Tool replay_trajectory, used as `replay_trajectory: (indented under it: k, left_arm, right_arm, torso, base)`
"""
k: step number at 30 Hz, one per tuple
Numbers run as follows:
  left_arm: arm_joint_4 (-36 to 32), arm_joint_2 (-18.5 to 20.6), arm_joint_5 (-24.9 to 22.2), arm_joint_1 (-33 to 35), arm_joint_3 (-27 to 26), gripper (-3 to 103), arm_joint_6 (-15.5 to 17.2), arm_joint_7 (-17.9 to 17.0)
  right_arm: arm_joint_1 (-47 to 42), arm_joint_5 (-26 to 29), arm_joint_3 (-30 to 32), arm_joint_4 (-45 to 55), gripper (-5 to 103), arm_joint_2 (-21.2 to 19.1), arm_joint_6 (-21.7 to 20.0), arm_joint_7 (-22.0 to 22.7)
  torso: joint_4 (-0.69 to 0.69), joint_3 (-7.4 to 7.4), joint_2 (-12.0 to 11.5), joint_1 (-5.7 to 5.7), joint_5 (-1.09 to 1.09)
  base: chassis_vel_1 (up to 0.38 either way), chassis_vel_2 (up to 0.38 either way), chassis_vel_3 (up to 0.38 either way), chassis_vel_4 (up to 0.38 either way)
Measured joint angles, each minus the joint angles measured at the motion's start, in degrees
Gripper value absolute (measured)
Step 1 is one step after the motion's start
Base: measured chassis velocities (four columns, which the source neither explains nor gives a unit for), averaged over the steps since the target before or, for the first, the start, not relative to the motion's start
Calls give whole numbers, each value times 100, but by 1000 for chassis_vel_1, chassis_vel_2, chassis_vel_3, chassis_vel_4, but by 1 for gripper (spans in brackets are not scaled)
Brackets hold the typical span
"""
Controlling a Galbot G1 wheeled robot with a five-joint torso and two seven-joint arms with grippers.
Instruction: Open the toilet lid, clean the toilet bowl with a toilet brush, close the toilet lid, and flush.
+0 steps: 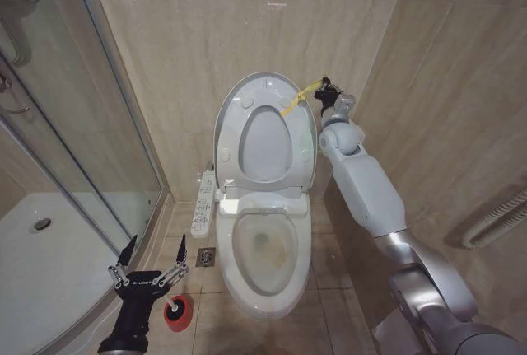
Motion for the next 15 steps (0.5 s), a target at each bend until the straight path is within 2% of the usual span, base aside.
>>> replay_trajectory:
  k: [13, 15]
  left_arm:
    - [0, 0, 0, 0, 0, 100, 0, 0]
    - [0, 0, 0, 0, -1, 100, 0, 0]
  right_arm:
    - [-466, 457, 12, 744, 0, -309, -226, 63]
    - [-713, 749, 58, 1196, 0, -422, -375, -32]
  torso:
    - [-3, 0, 0, 0, 1]
    - [-5, 0, 0, 0, 1]
  base:
    - [0, 0, 0, 0]
    - [0, 0, 0, 0]
